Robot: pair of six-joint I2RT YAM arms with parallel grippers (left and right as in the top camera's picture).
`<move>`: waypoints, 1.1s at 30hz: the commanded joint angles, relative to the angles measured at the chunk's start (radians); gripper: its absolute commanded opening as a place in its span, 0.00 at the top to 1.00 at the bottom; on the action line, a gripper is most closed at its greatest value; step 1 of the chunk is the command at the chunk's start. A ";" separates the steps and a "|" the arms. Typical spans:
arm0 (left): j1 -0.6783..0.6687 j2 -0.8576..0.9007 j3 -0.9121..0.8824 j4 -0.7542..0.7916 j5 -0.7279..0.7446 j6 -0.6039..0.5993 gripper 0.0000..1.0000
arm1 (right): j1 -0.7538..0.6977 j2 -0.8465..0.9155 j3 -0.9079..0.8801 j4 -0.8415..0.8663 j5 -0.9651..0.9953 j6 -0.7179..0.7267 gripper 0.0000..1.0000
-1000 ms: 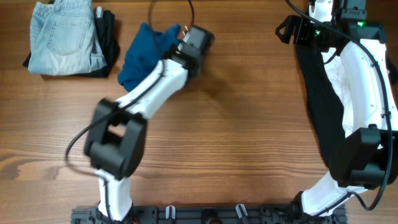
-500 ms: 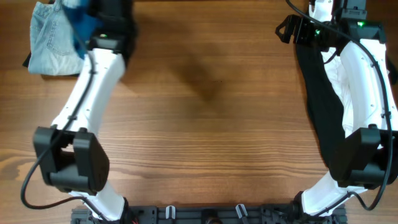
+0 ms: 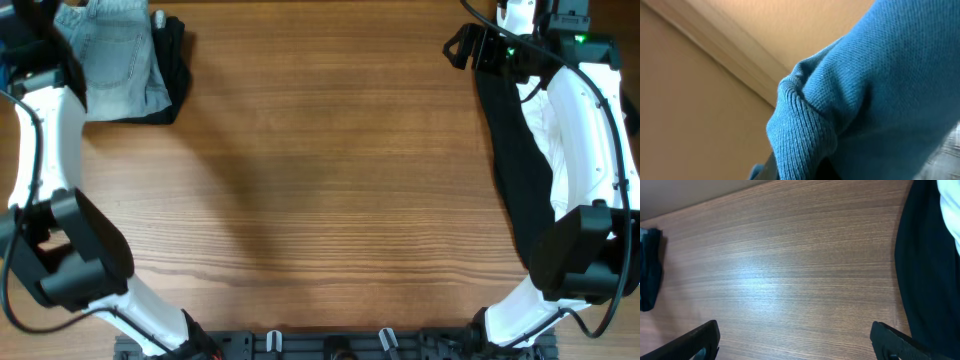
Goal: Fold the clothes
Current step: 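Carry the folded shirt with the left gripper to the denim pile top-left, then lower the shirt onto the denim pile and open the left gripper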
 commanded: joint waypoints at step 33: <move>-0.194 0.202 0.062 -0.340 0.375 -0.446 0.95 | 0.002 0.015 -0.006 -0.001 0.018 0.022 0.03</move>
